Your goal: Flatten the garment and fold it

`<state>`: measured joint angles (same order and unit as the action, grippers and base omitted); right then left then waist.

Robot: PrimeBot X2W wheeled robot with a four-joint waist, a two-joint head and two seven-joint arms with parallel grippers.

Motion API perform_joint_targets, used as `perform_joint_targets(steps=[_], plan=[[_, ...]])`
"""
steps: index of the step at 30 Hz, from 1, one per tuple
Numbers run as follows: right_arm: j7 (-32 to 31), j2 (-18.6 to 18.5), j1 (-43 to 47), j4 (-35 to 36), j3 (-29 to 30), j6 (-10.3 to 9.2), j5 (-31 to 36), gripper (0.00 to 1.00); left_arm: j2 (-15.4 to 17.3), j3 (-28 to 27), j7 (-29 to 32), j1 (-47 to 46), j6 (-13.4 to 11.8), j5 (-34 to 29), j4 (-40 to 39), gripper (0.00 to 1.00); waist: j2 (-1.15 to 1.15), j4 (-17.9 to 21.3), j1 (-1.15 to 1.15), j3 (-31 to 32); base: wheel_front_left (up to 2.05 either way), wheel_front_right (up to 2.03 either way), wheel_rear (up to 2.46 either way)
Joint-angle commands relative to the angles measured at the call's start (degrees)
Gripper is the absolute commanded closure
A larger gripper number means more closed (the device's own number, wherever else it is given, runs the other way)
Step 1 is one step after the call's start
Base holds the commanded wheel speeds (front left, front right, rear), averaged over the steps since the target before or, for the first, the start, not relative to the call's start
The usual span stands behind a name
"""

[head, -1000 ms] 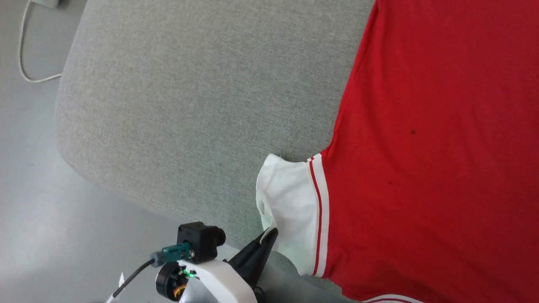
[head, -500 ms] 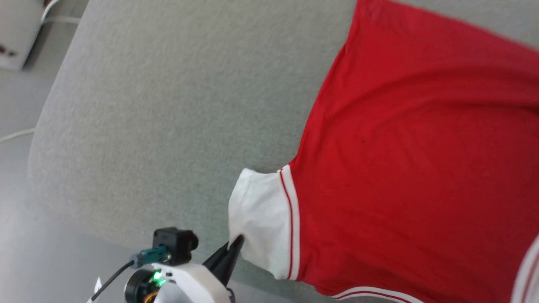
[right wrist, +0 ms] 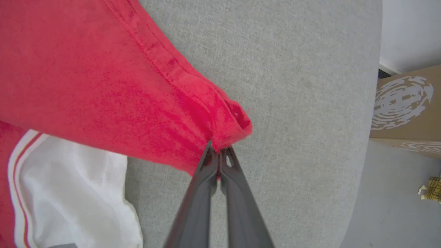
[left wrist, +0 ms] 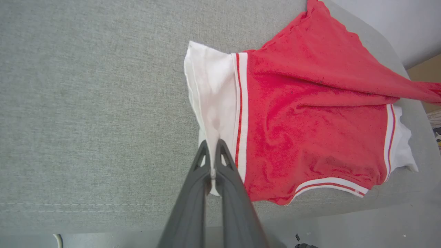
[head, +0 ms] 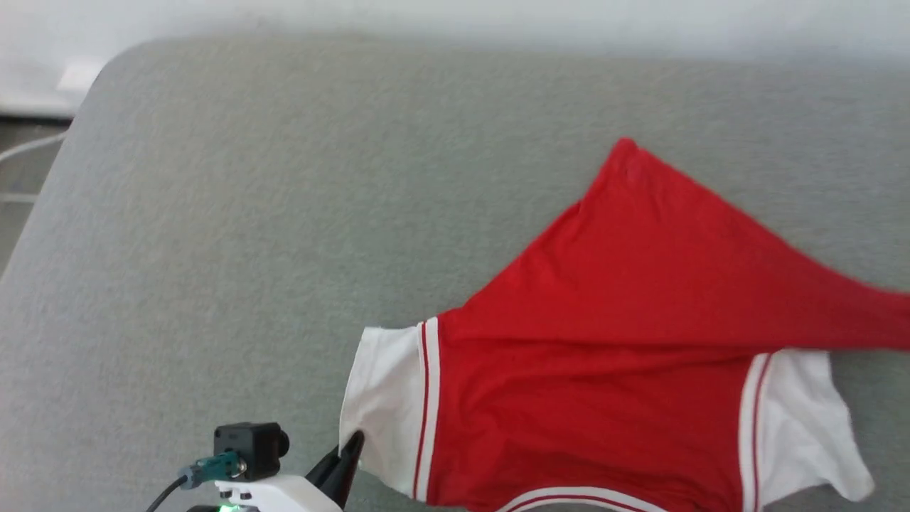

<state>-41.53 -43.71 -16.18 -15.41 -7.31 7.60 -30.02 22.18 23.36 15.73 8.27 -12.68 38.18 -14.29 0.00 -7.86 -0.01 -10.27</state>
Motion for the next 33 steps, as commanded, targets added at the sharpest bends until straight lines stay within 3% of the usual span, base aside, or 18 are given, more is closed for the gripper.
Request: perform_joint_targets(steps=[1,7,13,14,15,25,33], plan=[[-1.6,0.8,2.7,1.8,1.6,-0.11,0.3,1.0,0.1,-0.4,-0.4,0.6,-0.3,0.3,0.2,1.0,0.0,5.3,0.01,5.4,0.0,0.0,0.0],[-11.0,6.3,16.8,13.0,11.1,-0.11,3.1,1.0,-0.3,-0.5,-1.3,0.5,-0.3,0.4,0.8,1.0,0.0,5.6,0.01,5.5,0.0,0.0,0.0],[-15.1,12.5,24.9,18.3,15.0,-0.11,5.2,1.0,-0.7,0.0,-1.6,-0.5,0.0,0.2,1.3,1.0,0.0,4.4,0.01,4.4,0.0,0.0,0.0],[-14.7,12.7,25.0,19.0,15.2,-0.11,5.8,0.81,-0.7,0.1,-1.6,-0.7,0.0,0.2,1.3,1.0,0.0,4.2,0.01,4.2,0.0,0.0,0.0],[-14.3,13.0,24.8,19.6,15.7,-0.11,6.2,0.0,-0.6,0.2,-1.5,-1.0,0.1,0.0,1.3,1.0,0.0,3.8,0.01,3.8,0.0,0.0,0.0],[-14.5,10.9,14.6,25.7,14.9,-0.11,4.5,0.0,-0.8,1.4,-0.9,-3.4,0.2,-1.2,-0.4,1.0,0.0,-0.8,0.01,-0.1,0.0,0.0,0.0],[-12.8,7.0,-1.8,20.6,5.5,-0.11,6.5,0.0,-3.2,4.1,-1.2,-6.9,1.0,-2.4,-0.6,1.0,0.0,-7.1,0.01,-6.4,0.0,0.0,0.0]])
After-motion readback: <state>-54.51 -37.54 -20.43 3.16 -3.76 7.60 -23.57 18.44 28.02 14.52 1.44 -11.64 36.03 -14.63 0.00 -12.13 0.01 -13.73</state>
